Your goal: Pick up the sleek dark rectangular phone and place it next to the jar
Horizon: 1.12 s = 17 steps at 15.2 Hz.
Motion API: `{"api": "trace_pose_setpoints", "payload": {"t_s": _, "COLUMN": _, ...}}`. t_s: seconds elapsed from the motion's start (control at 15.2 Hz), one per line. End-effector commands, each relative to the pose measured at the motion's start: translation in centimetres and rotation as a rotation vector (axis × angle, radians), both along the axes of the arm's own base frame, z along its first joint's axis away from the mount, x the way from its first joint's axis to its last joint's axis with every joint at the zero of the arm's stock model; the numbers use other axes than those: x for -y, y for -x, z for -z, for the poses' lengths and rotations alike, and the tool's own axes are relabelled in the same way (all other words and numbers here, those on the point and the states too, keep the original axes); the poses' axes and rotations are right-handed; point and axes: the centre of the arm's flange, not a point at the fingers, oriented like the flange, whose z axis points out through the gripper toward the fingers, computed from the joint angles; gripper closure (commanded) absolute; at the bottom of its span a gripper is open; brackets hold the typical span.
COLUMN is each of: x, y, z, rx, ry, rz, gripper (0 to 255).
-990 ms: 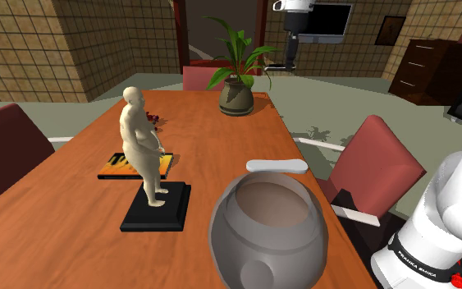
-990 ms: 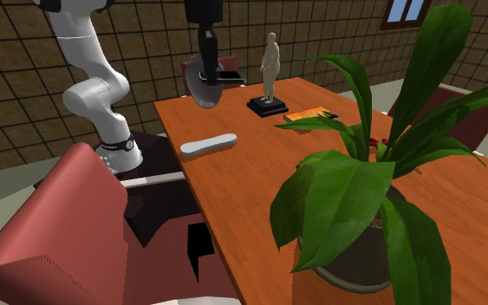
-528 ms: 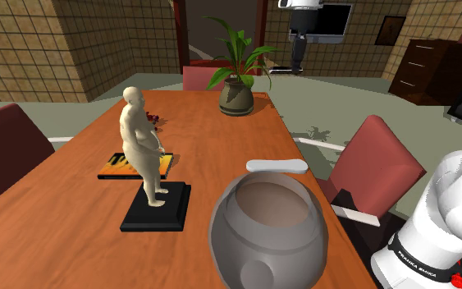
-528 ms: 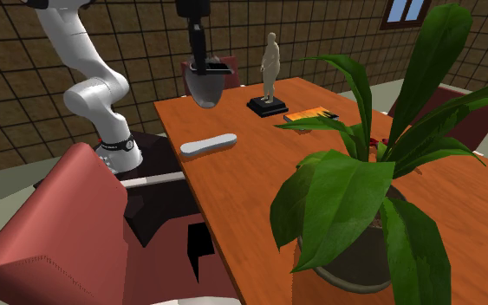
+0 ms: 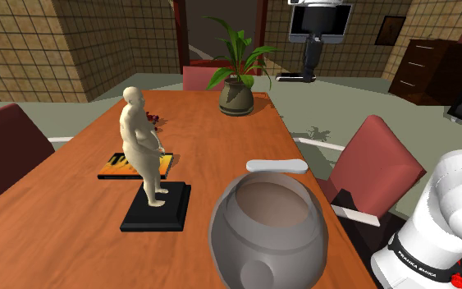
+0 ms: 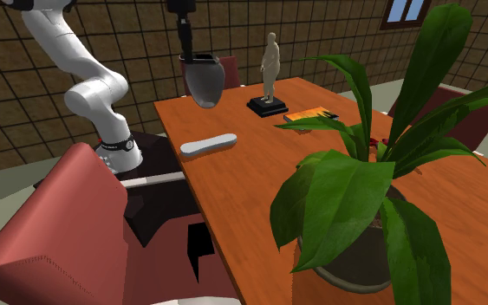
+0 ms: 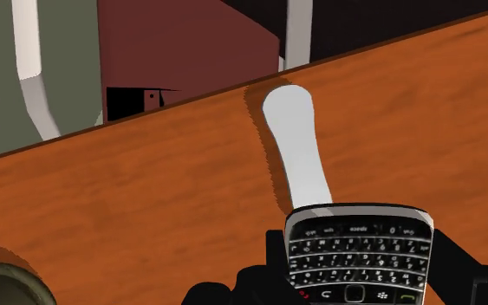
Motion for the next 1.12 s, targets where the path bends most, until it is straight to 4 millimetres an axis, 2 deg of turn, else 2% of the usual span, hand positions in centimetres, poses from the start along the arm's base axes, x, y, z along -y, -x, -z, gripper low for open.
{"api": "trace_pose_setpoints", "payload": {"t_s": 0.0, "x": -1.8, "y": 1.9, "z": 0.3, "rx": 0.000, "ry": 0.001, "rz": 0.001, "gripper": 255}}
{"api": "trace_pose_setpoints", "payload": {"t_s": 1.06, "x": -16.2, "y": 17.4, "z": 0.3, "rx": 0.000, "ry": 0.001, "rz": 0.001, "gripper": 255}}
